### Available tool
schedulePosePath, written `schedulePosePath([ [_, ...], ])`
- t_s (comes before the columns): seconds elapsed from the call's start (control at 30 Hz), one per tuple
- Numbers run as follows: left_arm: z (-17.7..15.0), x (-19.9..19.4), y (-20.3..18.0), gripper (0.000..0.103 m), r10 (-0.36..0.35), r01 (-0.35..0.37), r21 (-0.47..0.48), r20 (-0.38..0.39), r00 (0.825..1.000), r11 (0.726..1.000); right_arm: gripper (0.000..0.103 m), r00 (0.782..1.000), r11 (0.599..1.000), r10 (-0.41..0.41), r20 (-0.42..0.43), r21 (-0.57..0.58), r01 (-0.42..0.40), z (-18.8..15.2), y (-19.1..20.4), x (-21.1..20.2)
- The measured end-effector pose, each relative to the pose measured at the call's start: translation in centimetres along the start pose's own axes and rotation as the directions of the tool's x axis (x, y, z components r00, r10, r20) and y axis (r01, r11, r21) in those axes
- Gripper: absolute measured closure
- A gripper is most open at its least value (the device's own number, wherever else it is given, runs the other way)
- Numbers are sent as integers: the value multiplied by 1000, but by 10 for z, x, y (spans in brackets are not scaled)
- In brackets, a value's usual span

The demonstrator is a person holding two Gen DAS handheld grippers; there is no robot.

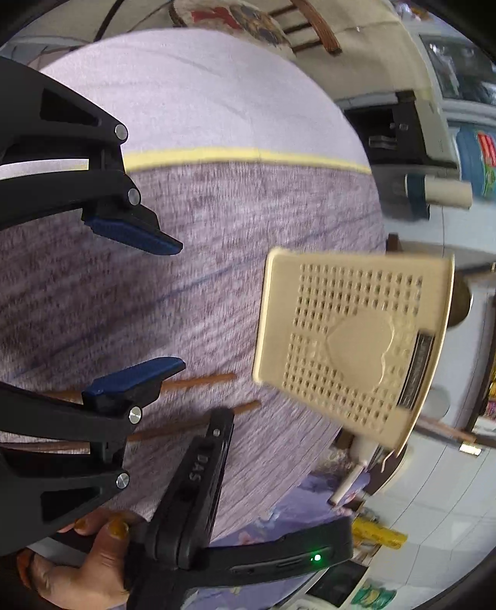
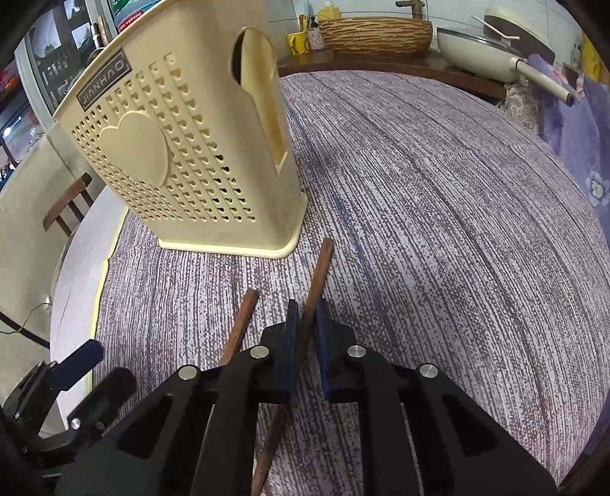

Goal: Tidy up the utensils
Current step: 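Grasp a wooden chopstick with the left gripper while the right grasps the other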

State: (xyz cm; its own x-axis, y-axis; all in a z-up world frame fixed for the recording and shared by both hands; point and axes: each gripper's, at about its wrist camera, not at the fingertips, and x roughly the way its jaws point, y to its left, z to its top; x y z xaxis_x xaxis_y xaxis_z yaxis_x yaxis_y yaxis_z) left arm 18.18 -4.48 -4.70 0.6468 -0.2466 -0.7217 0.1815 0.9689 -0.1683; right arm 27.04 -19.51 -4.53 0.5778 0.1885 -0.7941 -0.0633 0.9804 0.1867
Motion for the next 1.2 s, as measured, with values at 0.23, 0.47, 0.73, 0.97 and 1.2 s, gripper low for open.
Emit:
schedulePosePath([
  [0.23, 11, 32, -36, 61, -23, 34, 119, -88, 996, 992, 93, 1000, 1000, 5, -1, -4, -5, -4, -21, -7],
  [0.47, 18, 50, -49, 79, 42, -24, 172, -98, 994, 985, 93, 1000, 1000, -12, 12, -12, 12, -7, -21, -6],
  [0.73, 16, 53, -56, 89, 119, -105, 207, -57, 991, 973, 93, 1000, 1000, -5, 28, -1, 5, -12, -20, -7],
  [0.97, 17, 50, -51, 94, 125, -111, 218, -51, 991, 970, 93, 1000, 1000, -5, 26, -1, 5, -11, -22, -7],
  [1.2, 13, 44, -41, 95, 136, -123, 215, -45, 990, 969, 93, 999, 1000, -14, 29, -7, 14, -12, -20, -7],
])
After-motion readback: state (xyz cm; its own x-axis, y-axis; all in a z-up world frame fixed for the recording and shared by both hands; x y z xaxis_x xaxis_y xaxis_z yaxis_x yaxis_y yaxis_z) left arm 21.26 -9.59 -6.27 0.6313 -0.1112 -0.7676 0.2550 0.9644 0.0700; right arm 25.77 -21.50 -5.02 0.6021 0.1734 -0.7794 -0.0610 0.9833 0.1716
